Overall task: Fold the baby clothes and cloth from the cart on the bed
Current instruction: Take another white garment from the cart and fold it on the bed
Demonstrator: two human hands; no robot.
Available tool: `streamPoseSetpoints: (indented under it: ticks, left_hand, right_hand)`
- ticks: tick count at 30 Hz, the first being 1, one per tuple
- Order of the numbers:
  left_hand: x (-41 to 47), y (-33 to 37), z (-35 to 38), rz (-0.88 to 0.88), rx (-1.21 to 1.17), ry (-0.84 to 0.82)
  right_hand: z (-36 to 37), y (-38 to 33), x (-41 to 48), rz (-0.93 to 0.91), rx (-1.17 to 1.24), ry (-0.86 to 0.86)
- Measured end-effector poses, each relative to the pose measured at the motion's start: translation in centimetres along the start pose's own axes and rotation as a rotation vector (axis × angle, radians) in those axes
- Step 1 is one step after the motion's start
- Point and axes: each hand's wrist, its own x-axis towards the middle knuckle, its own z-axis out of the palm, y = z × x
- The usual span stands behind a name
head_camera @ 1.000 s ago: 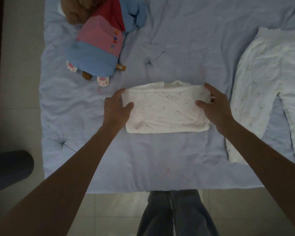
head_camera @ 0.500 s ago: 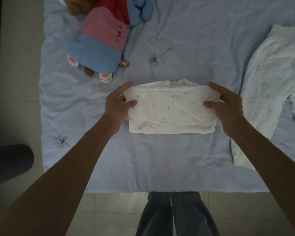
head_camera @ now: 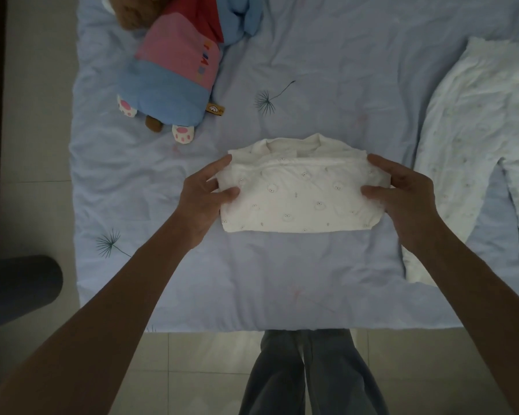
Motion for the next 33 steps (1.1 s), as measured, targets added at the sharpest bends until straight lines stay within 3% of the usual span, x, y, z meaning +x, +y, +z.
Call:
streamPoseSetpoints:
  ticks: [16,33]
  left_hand:
    - [-4.0,-5.3,-2.0,-0.108,0.084,-0.196]
    - [-4.7,-7.6,-2.6,-0.008,0.380,-0.308]
  right_hand:
    - [-2.6,4.5,-7.5,0.014,-0.100,-0.091]
    - [-3.9,7.6,-10.1,-0.091,-0.268,-0.129]
